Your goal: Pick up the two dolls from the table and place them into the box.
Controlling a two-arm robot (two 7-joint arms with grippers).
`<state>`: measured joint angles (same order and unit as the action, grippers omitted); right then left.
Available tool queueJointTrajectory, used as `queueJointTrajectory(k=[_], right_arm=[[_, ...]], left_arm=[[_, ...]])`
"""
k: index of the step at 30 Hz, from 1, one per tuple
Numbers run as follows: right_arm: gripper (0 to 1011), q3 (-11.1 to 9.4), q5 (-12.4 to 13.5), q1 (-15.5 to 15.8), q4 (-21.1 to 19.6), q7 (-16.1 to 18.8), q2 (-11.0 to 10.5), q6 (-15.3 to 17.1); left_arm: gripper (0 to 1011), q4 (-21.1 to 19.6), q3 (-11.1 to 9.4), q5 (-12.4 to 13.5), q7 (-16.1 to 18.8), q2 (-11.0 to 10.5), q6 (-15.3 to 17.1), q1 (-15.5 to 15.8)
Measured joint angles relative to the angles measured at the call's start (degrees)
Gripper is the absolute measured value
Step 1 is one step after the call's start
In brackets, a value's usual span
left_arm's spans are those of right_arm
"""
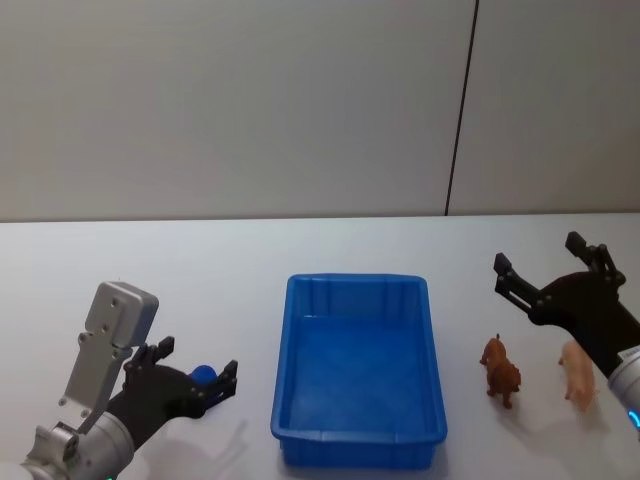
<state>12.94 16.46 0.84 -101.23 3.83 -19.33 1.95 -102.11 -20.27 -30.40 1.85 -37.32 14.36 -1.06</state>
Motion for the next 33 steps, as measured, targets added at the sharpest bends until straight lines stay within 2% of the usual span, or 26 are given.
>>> queueJointTrajectory(k=[13, 33], right_arm=[[1001, 0.00, 0.00, 0.00, 0.00, 0.00, 0.00, 0.00], [1001, 0.00, 0.00, 0.00, 0.00, 0.00, 0.00, 0.00]], left_arm=[[1001, 5.56, 0.48, -1.39, -3.57, 0.50, 2.45, 1.05], [1001, 13.56, 0.13, -0.35, -9.30, 3.70, 1.27, 4.66]])
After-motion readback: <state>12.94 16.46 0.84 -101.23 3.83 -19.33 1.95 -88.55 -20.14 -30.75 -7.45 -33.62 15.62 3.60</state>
